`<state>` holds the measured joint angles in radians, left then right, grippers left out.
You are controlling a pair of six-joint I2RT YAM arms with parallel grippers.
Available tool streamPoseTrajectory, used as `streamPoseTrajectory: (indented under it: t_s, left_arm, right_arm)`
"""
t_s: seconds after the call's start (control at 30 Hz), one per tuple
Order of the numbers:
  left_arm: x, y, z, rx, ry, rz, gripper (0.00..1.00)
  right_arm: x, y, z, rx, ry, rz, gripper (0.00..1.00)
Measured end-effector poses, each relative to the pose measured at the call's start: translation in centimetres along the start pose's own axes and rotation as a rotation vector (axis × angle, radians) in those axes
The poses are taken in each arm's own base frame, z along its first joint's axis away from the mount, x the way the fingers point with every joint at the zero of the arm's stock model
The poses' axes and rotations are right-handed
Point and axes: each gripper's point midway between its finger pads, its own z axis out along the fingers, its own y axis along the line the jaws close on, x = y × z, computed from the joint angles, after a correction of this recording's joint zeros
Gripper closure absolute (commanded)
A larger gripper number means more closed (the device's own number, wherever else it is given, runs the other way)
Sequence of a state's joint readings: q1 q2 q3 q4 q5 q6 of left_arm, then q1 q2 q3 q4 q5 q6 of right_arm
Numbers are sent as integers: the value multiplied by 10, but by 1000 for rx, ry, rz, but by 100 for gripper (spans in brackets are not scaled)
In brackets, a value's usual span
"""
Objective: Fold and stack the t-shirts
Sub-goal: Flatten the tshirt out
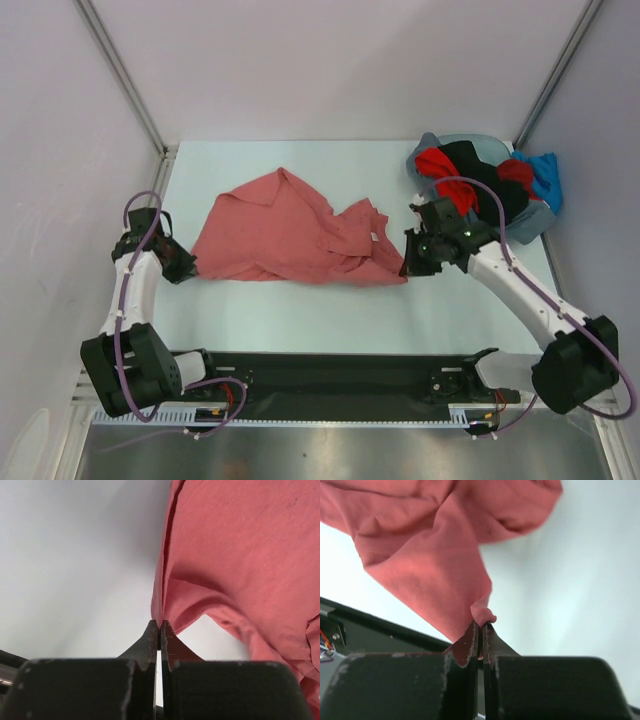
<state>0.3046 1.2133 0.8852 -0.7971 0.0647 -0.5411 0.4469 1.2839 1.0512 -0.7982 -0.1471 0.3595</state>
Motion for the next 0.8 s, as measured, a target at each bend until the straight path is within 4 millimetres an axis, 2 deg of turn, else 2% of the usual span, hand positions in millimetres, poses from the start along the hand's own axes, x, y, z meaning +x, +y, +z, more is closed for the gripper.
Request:
streamPoseTrajectory:
  t_s: [0.07, 0.13, 0.23, 0.3, 0.33, 0.43, 0.57, 0.63, 0.67, 0.73, 0.8]
  left_arm:
    - [0, 1, 0, -5, -3, 0, 100]
    - [-1, 1, 0, -6, -4, 0, 100]
    - [-4, -1, -5, -4, -11, 0, 99]
    - [-14, -8, -14, 14, -40, 3, 100]
    - [-20, -12, -20, 24, -57, 4, 100]
    - [-55, -35, -52, 82, -155, 11, 100]
    - [-113, -76, -113, 200, -337, 25, 100]
    - [-140, -99, -146, 272, -415, 37, 100]
    - [-151, -109, -160, 304, -450, 44, 100]
    - [-173, -130, -191, 379, -524, 61, 100]
    - [-193, -149, -224, 445, -593, 78, 100]
  right_arm:
    - [14, -5, -8, -12, 18, 30, 100]
    - [18, -7, -14, -34, 18, 68, 100]
    - [4, 0, -25, -95, -27, 123, 100]
    - [-17, 10, -33, -137, -83, 142, 100]
    - [-31, 16, -39, -160, -116, 151, 100]
    - [-90, 40, -62, -235, -244, 142, 100]
    - [-175, 67, -99, -302, -426, 112, 100]
    - [-217, 70, -121, -316, -523, 112, 100]
    - [-244, 73, -139, -325, -587, 109, 100]
    - [-273, 68, -162, -318, -671, 106, 100]
    - [-311, 71, -199, -325, -801, 75, 100]
